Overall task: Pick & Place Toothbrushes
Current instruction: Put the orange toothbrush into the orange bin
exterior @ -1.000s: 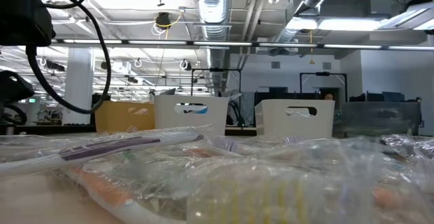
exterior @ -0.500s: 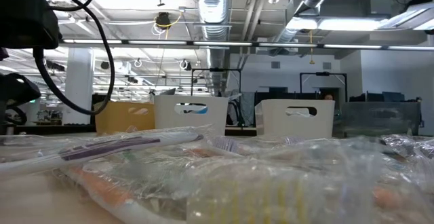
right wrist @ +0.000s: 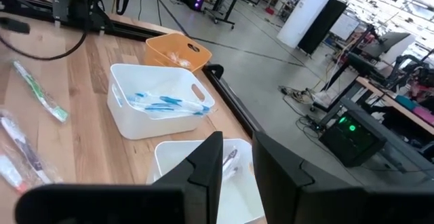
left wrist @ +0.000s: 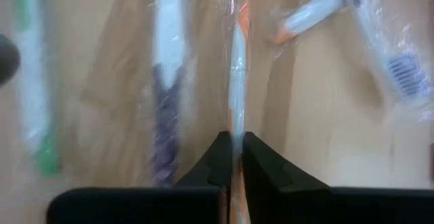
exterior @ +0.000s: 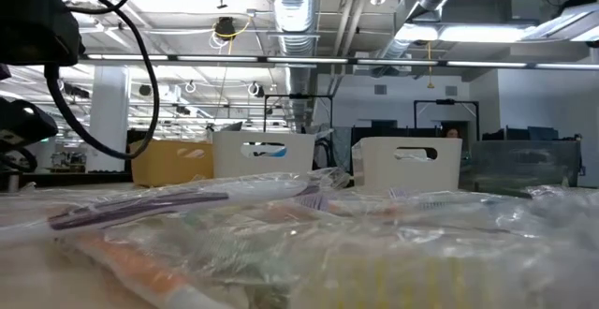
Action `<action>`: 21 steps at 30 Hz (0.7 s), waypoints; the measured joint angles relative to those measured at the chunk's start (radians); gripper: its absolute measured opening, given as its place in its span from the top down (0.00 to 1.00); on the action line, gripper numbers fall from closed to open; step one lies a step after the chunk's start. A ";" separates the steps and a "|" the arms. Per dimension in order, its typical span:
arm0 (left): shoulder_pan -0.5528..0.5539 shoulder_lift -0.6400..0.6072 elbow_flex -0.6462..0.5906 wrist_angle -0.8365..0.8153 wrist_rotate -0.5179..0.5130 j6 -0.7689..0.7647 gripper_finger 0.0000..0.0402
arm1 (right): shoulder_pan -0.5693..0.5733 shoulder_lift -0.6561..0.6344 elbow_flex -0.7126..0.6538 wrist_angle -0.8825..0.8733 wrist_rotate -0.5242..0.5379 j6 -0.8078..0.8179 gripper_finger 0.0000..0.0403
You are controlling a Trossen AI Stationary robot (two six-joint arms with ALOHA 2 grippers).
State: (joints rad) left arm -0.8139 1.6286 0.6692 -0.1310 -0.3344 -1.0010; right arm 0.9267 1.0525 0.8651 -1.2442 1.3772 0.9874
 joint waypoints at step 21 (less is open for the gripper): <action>0.022 -0.382 0.002 -0.026 -0.343 0.218 0.98 | 0.000 0.000 -0.029 0.044 -0.017 0.000 0.81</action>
State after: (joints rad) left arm -0.7915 1.2470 0.6716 -0.1574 -0.6771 -0.7830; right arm 0.9266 1.0525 0.8364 -1.1999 1.3599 0.9870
